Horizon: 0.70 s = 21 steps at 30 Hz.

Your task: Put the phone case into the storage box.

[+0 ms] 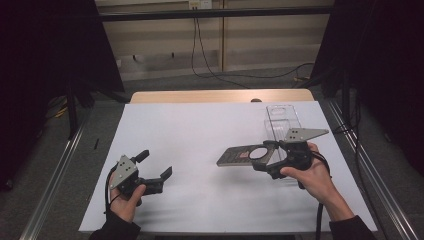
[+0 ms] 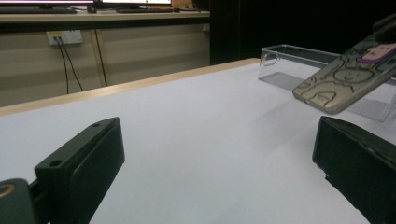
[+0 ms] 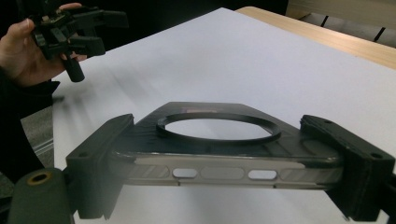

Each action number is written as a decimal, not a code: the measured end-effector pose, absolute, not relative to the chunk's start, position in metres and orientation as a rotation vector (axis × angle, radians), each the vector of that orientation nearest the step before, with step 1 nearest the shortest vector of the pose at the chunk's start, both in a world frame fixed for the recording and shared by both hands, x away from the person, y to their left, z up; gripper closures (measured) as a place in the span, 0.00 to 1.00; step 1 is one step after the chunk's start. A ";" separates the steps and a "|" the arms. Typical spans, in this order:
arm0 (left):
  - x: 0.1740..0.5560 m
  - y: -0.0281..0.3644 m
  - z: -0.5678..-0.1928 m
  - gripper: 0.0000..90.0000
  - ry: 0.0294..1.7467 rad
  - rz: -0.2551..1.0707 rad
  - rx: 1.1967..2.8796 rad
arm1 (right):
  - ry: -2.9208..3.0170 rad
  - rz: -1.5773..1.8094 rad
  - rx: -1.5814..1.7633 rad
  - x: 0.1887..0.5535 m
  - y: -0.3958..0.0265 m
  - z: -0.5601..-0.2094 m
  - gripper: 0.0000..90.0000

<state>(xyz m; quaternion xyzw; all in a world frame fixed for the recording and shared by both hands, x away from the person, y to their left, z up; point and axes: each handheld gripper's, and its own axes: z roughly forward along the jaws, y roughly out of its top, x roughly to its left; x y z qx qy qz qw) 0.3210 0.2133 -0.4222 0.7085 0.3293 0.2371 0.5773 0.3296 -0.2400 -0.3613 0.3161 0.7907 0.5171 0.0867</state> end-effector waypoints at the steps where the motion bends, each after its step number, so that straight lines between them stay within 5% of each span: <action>1: 0.320 0.216 -0.423 0.03 0.775 0.553 1.660 | 2.350 1.541 0.942 0.330 -0.241 -0.361 0.13; 21: 0.306 0.241 -0.430 0.02 0.809 0.581 1.654 | 2.235 1.517 1.012 0.348 -0.264 -0.333 0.13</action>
